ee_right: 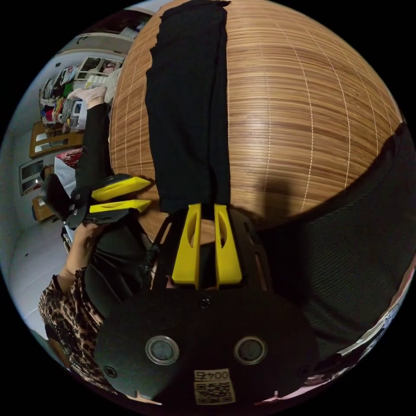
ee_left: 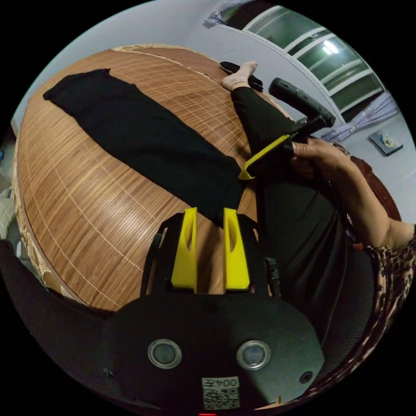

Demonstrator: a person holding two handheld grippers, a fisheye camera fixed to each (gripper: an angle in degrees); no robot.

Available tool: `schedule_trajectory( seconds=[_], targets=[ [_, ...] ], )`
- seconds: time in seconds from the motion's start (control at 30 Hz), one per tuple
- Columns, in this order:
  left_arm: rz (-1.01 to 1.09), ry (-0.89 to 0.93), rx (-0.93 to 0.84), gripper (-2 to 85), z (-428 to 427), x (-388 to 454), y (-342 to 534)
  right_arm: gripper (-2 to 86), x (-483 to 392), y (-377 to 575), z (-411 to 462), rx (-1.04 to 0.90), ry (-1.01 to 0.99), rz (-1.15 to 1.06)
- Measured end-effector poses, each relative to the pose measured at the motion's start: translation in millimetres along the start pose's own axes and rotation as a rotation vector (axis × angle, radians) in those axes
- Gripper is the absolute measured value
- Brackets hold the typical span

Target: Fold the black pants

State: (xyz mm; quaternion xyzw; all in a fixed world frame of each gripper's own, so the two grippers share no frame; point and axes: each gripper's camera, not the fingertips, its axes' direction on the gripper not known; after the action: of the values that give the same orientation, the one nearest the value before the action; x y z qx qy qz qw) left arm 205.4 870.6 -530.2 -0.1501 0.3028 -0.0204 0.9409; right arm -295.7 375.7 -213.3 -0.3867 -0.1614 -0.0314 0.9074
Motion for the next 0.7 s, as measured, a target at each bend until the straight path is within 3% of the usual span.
schedule_trajectory(
  seconds=[0.3, 0.7],
  targets=[
    [-0.326, 0.423, -0.032, 9.6, 19.4, -75.9, 10.4, 4.3, 26.8, 20.7, -6.6, 0.098, -0.125, -0.039],
    [-0.321, 0.412, -0.108, 8.5, 46.5, -92.3, 2.6, 4.2, 65.5, 48.7, -13.6, 0.164, -0.333, -0.075]
  ],
)
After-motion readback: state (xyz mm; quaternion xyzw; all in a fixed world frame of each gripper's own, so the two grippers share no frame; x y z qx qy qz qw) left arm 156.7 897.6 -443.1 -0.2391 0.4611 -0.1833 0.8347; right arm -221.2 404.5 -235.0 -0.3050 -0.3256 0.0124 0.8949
